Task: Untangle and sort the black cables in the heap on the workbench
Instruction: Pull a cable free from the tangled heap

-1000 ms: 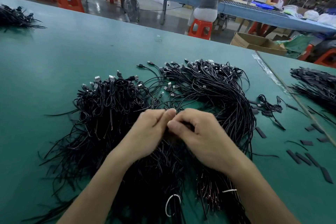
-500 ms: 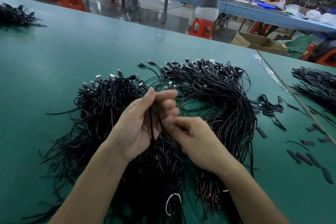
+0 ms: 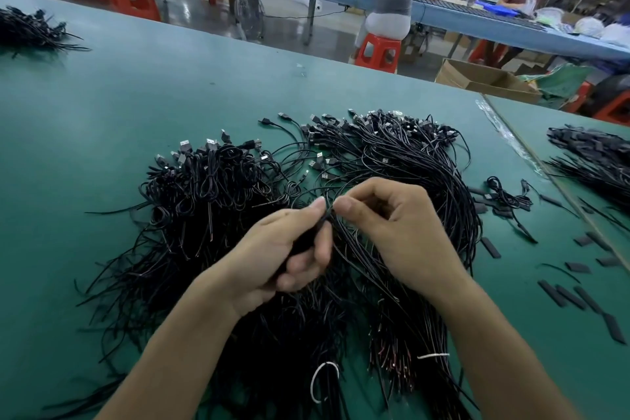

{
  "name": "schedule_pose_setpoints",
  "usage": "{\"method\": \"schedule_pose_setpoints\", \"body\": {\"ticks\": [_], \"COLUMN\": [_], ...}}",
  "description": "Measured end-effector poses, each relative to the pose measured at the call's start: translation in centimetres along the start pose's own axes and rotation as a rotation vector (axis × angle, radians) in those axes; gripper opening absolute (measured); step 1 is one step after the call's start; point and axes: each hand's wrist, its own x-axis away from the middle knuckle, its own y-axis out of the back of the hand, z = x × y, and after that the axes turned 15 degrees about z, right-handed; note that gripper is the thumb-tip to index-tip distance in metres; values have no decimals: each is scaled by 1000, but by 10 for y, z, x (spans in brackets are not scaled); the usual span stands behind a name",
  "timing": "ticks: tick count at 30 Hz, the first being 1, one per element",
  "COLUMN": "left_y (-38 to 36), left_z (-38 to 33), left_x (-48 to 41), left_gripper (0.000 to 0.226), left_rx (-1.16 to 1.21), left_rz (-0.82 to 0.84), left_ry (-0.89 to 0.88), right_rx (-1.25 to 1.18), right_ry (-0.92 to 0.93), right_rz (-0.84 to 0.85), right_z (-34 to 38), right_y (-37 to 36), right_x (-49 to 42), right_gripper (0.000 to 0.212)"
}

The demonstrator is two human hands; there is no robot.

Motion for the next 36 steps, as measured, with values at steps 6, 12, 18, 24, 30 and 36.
{"method": "schedule_pose_setpoints", "body": {"ticks": [6, 12, 18, 24, 30, 36], "left_y": [4, 15, 5, 2, 7, 6], "left_z": [-9, 7, 11, 3, 4, 11], "left_x": [-3, -9, -6, 3, 6, -3], "left_gripper": [50, 45, 54, 59, 51, 55], "left_rx": [556, -111, -573, -316, -85, -89], "left_rz": [12, -396, -214, -19, 104, -59], "left_ry": [-298, -419, -30, 73, 40, -26], "right_rx": [139, 356, 277, 12, -151, 15], "right_ry": [-148, -138, 13, 53, 26, 15], "right_rz": [216, 444, 249, 112, 268, 235], "right_z": [-1, 8, 10, 0, 0, 0], "right_y": [-27, -31, -9, 0, 2, 2], "right_x": [6, 14, 9, 5, 1, -4], "right_gripper": [32, 33, 16, 17, 11, 12]}}
